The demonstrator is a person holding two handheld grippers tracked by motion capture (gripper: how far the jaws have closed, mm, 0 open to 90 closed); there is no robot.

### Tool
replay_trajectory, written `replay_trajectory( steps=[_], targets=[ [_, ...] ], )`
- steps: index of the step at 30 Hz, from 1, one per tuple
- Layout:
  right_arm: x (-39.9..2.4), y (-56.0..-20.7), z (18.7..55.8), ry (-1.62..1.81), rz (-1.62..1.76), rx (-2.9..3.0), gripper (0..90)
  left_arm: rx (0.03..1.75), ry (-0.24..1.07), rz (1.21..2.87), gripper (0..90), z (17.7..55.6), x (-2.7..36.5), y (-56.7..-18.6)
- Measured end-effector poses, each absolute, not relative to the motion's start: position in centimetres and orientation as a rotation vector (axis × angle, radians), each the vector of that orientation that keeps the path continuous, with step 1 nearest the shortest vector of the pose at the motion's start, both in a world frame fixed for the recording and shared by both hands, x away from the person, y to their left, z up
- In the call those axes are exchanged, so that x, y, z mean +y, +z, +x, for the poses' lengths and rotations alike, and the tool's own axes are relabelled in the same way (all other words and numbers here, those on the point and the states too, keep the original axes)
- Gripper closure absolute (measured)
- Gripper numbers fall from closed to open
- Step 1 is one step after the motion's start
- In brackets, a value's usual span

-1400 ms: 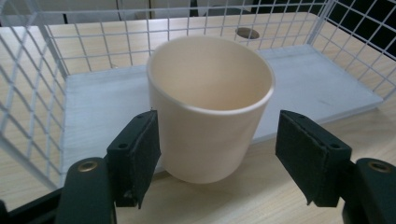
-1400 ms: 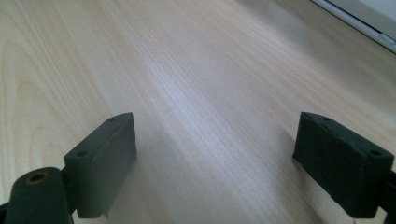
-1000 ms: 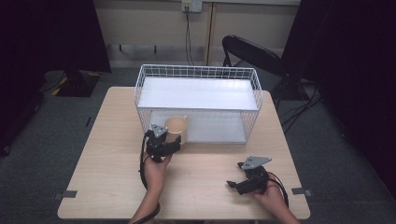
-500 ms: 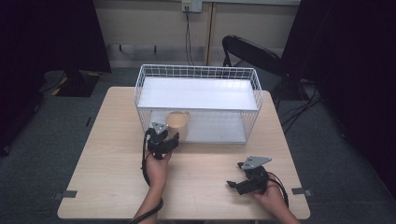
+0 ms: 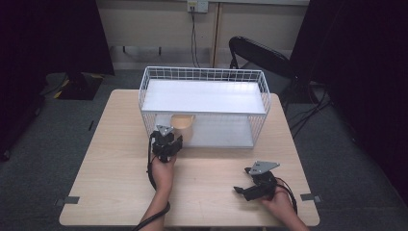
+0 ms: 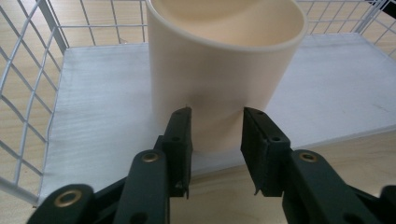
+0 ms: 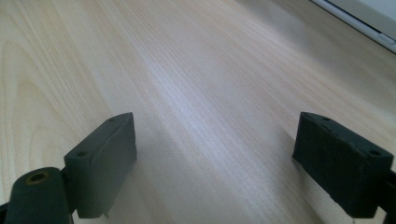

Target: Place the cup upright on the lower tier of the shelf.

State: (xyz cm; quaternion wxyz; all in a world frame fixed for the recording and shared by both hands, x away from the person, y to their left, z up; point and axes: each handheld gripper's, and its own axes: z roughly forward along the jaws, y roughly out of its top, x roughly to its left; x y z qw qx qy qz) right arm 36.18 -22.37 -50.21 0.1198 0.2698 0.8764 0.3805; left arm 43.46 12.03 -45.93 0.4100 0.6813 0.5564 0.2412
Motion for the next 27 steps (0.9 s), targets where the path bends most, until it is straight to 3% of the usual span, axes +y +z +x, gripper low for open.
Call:
replay_trajectory(
  steps=[5,20,27],
  targets=[
    [-22.4,-50.2,36.2,1.112,0.789,2.56,12.4,1.411,0.608,1.714,64.2,43.6,11.9,-46.1],
    [-22.4,-50.2,36.2,1.112,0.789,2.561,12.4,1.349,0.547,1.741,31.8,42.5,12.6,-46.0],
    [-22.4,-50.2,36.2,1.112,0.79,2.56,12.4,1.303,0.541,1.764,26.5,42.1,12.9,-45.8]
  ],
)
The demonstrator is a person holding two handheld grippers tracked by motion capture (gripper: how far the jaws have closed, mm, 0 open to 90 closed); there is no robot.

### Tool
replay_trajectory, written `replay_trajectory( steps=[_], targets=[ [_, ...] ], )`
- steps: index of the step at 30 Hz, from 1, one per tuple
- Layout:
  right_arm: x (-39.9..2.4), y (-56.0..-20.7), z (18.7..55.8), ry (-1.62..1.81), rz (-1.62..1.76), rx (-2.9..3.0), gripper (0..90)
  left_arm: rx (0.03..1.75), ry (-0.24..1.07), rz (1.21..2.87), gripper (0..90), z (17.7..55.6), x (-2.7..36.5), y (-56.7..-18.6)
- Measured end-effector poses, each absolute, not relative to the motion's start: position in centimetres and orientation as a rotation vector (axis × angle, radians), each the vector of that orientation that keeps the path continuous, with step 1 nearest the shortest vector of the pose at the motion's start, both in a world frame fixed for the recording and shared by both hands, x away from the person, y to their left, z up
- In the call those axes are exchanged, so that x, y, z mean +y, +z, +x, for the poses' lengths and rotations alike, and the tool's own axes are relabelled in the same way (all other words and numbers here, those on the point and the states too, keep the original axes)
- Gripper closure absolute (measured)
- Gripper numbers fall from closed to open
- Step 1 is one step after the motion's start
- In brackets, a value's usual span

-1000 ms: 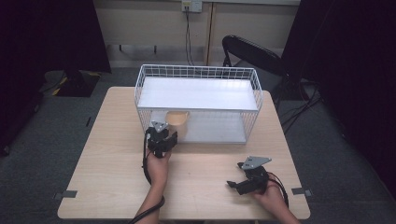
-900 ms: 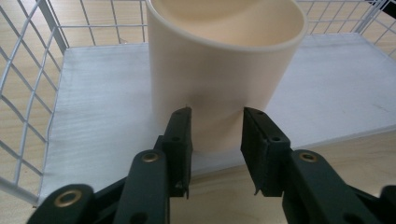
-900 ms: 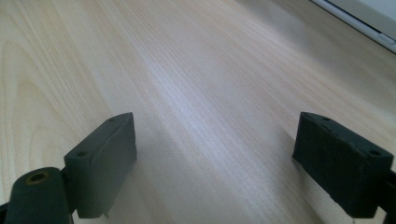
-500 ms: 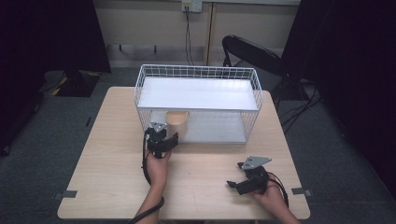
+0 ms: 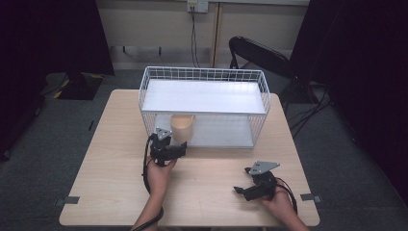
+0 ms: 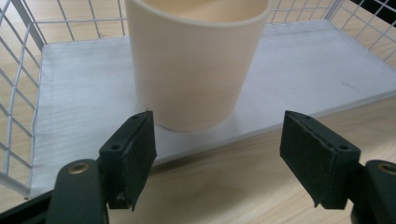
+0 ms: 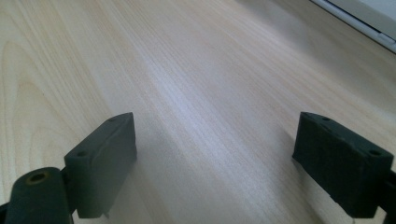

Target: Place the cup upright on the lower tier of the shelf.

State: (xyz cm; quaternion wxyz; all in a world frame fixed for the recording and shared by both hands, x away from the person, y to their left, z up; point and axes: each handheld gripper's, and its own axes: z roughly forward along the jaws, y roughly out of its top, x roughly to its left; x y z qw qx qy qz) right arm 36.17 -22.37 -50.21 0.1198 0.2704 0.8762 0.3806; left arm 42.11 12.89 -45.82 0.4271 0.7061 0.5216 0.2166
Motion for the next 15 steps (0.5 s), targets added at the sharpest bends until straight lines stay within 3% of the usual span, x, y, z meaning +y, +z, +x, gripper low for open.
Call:
replay_trajectory(
  steps=[15],
  targets=[
    [-22.37,-50.21,36.17,1.113,0.79,2.561,12.4,1.252,0.463,1.815,22.3,41.43,13.35,-45.54]
  ],
)
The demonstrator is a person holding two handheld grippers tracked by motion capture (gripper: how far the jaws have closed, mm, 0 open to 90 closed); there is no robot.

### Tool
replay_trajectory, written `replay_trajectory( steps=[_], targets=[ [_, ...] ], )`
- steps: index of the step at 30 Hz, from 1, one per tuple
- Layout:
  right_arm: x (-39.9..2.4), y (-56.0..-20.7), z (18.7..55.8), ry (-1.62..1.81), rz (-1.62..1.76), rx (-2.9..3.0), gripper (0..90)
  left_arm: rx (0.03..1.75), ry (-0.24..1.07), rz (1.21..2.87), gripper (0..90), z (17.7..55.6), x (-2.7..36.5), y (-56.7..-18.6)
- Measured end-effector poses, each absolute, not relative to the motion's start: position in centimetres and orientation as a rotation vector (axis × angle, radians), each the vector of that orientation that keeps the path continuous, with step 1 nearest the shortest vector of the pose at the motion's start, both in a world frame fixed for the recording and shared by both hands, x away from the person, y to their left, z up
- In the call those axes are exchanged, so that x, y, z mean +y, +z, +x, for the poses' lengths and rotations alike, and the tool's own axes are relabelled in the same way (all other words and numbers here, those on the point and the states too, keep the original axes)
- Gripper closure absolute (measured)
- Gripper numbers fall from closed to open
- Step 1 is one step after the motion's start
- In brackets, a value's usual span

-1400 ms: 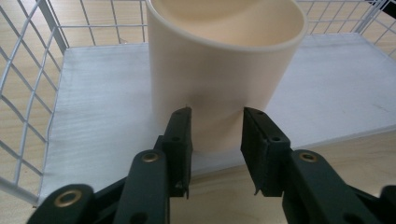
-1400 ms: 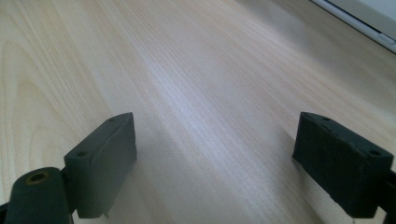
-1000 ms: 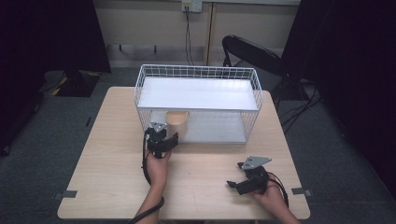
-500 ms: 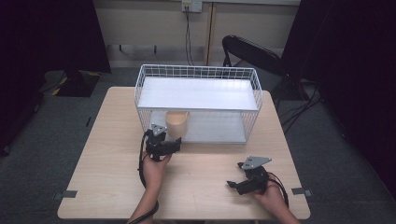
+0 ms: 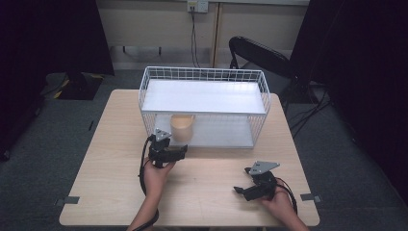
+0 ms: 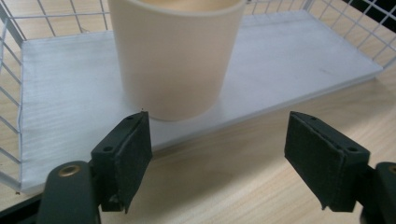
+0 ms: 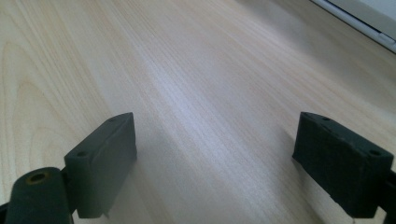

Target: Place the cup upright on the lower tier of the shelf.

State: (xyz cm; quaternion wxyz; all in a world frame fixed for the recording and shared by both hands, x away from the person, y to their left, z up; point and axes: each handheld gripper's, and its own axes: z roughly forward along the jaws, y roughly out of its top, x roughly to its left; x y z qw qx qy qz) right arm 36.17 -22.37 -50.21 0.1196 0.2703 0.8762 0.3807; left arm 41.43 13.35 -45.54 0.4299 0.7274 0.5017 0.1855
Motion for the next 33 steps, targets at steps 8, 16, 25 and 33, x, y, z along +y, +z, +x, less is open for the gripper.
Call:
replay_trajectory(
  steps=[8,16,25,33],
  targets=[
    [-22.4,-50.2,36.2,1.113,0.79,2.561,12.4,1.225,0.438,1.856,19.2,40.9,13.9,-45.6],
    [-22.4,-50.2,36.2,1.113,0.79,2.561,12.4,1.202,0.469,1.881,16.6,40.2,14.9,-45.5],
    [-22.4,-50.2,36.2,1.113,0.789,2.561,12.4,1.182,0.443,1.892,15.9,39.3,16.1,-45.6],
    [-22.4,-50.2,36.2,1.112,0.789,2.561,12.4,1.162,0.428,1.901,15.4,38.6,17.2,-45.5]
  ],
)
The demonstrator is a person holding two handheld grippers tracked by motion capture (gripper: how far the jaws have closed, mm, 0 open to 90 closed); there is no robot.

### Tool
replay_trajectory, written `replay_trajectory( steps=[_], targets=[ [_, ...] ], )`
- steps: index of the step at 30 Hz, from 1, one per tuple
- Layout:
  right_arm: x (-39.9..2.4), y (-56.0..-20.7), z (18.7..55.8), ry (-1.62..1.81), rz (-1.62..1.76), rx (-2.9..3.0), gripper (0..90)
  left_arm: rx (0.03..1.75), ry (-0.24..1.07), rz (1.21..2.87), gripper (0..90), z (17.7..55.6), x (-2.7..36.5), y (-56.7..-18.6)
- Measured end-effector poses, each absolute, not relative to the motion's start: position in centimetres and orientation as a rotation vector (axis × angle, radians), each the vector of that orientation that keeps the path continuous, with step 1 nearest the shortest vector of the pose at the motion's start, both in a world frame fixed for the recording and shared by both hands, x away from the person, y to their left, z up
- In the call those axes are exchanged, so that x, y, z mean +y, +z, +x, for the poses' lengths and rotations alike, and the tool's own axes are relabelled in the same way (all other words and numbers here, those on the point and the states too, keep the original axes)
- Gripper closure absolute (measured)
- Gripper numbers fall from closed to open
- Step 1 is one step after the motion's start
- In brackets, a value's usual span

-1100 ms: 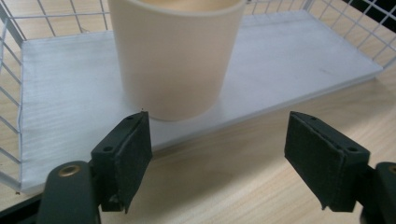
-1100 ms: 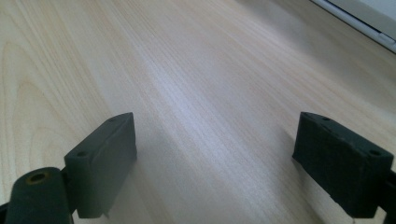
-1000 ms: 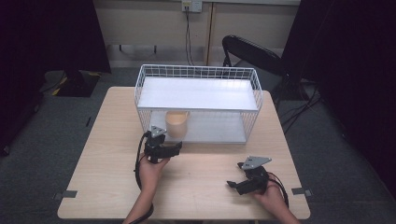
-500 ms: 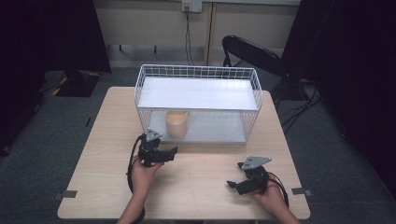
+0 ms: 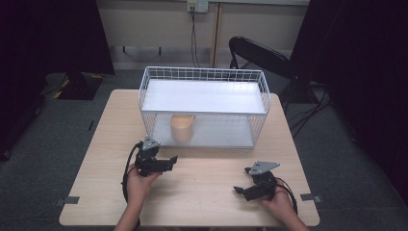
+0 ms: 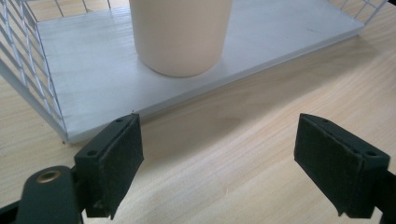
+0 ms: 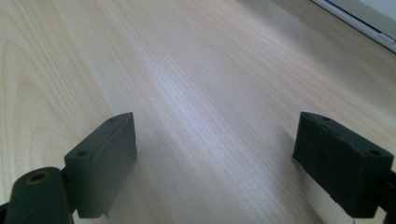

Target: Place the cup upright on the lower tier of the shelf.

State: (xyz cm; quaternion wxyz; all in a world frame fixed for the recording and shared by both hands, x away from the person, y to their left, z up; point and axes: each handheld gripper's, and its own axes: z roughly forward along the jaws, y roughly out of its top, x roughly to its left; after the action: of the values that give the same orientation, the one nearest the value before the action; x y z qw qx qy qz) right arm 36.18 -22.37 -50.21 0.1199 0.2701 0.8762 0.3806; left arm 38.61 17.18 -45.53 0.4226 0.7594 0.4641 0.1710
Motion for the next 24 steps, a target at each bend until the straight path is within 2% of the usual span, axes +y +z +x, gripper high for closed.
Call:
replay_trajectory(
  steps=[24],
  targets=[
    [-22.4,-50.2,36.2,1.113,0.789,2.56,12.4,1.126,0.418,1.92,14.7,37.0,20.4,-45.8]
  ],
)
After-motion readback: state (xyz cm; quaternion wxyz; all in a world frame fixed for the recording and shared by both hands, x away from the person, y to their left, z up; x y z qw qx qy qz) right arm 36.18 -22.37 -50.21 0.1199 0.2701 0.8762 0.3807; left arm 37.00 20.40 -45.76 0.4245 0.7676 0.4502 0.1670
